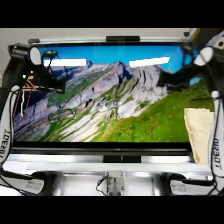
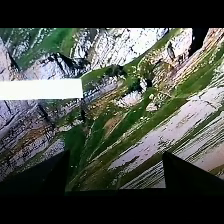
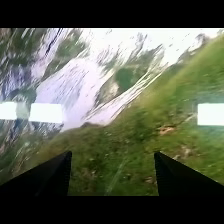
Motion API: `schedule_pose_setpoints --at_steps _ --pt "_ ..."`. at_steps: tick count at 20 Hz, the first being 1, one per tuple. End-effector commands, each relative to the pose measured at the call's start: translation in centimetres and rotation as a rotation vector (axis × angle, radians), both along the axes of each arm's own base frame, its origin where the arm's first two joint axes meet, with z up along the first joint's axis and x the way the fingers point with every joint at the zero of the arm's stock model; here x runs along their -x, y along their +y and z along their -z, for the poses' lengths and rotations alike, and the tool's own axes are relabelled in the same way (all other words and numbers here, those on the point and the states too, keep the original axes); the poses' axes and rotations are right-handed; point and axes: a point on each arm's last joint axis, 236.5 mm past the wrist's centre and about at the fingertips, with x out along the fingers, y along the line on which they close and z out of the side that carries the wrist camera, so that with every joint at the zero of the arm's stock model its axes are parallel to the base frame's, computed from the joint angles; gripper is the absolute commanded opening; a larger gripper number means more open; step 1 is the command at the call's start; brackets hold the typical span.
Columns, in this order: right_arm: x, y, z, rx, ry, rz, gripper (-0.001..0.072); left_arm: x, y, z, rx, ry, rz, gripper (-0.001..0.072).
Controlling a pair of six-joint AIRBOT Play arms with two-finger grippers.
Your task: Fold the shirts.
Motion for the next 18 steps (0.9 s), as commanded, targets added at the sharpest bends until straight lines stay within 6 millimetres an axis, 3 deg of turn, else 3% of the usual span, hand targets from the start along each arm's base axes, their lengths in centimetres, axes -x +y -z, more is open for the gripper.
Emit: schedule_pose_setpoints --at_steps 1,5,8,18 --pt "2.0 3.8 1.9 0.067 0.090 -0.088 0.0634 0.7 -2.0 0.7 0.087 -0.066 0.005 0.0699" --pt "1.5 4.2 1.9 0.070 0.064 -0.099 0.0634 0.7 1.1 0.9 0.040 -0.075 -0.037 0.0700" --pt "1.5 4.2 1.9 0.069 0.064 -0.099 0.0634 -0.1 2.2 1.0 0.044 -0.097 -0.066 0.0700" --pt "1.5 4.2 1.9 0.069 0.064 -0.099 0.0634 -0.1 1.1 1.1 0.090 -0.093 -0.063 0.0699"
